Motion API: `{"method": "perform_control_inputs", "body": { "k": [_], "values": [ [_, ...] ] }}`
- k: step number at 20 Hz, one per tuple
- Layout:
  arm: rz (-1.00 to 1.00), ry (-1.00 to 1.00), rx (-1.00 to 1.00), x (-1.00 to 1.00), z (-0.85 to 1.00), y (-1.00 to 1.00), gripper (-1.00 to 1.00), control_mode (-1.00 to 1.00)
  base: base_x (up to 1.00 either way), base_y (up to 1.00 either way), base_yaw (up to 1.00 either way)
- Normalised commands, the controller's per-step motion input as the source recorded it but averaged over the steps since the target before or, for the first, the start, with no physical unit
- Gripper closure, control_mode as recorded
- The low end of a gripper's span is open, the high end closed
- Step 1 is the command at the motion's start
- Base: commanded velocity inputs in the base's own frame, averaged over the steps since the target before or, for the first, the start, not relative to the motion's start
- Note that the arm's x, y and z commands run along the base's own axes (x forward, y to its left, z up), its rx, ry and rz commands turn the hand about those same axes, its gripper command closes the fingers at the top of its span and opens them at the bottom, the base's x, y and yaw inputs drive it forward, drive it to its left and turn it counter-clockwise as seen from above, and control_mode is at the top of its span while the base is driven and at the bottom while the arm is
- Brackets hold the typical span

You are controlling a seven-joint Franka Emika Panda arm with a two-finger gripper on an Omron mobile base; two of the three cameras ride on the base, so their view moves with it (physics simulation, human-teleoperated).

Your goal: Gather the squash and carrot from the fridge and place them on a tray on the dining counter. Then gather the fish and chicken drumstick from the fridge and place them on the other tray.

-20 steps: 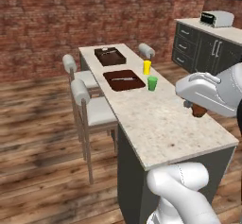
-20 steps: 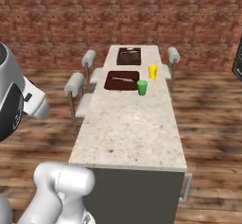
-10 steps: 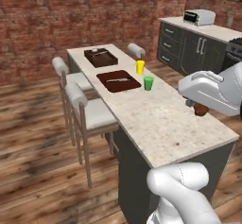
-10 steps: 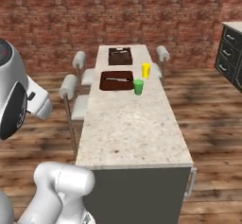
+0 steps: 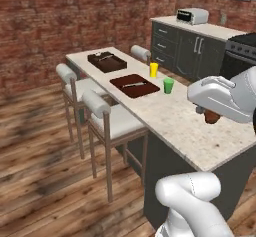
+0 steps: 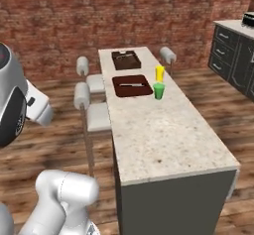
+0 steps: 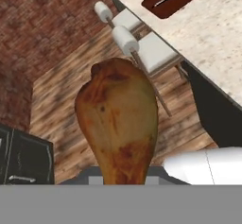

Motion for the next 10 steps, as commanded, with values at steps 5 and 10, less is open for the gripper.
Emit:
{"method": "perform_control_inputs", "body": {
  "k": [5,10],
  "values": [
    [0.00,0.00,0.00,0.00,0.00,0.00,1.00,1.00,0.70,0.80,-0.34],
    [0.00,0.00,0.00,0.00,0.00,0.00,1.00,1.00,0.73,0.74,-0.39]
  ]
}}
